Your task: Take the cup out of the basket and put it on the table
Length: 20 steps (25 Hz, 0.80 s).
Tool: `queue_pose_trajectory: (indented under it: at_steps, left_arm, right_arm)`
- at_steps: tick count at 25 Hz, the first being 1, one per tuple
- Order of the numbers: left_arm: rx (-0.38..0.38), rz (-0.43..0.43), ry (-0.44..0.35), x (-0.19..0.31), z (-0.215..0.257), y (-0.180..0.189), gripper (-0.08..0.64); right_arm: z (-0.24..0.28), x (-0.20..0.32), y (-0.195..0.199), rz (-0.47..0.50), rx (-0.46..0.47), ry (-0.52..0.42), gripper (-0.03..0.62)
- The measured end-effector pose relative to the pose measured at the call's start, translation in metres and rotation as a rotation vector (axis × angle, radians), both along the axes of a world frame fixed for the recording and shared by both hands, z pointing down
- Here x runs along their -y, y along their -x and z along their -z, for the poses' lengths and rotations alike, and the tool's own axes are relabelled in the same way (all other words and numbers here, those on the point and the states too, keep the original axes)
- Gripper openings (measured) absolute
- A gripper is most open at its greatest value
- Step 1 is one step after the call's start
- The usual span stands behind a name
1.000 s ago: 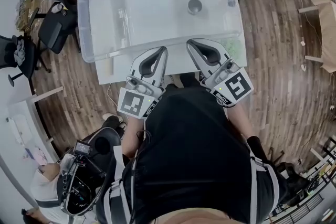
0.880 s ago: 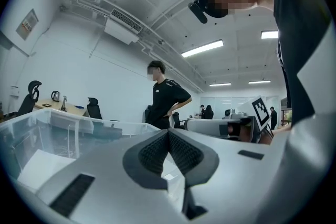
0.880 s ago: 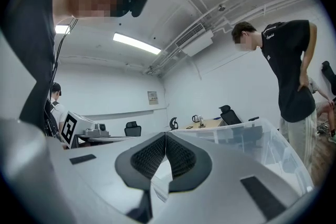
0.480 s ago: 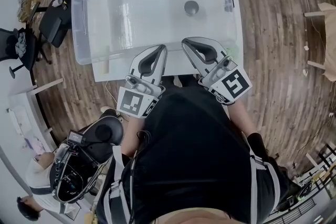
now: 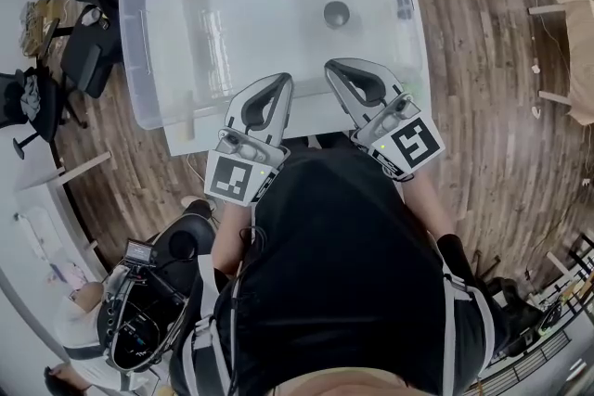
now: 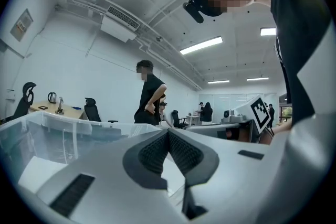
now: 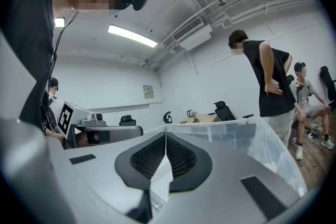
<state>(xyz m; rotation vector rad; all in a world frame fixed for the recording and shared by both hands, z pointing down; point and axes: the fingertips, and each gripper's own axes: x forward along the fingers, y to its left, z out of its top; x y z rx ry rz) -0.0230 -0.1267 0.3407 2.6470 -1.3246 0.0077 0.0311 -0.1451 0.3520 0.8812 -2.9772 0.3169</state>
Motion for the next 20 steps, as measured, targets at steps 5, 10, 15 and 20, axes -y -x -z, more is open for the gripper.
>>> queue_pose_trajectory:
  at_steps: [5, 10, 15, 20]
  left_arm:
    - [-0.014, -0.039, -0.008, 0.004, 0.001, 0.006, 0.018]
    - [-0.04, -0.059, -0.02, 0.006, 0.006, 0.013, 0.017]
    - [-0.058, -0.062, -0.017, 0.004, 0.006, 0.021, 0.017]
    - [-0.053, -0.053, -0.026, 0.004, 0.005, 0.029, 0.017]
  right_arm:
    - [-0.007, 0.008, 0.003, -0.024, -0.069, 0.0, 0.02]
    - [-0.01, 0.023, 0.004, -0.031, -0.166, -0.023, 0.02]
    - [-0.017, 0.04, 0.007, -0.028, -0.263, -0.05, 0.021]
    - [-0.031, 0.056, 0.011, -0.008, -0.356, -0.053, 0.063]
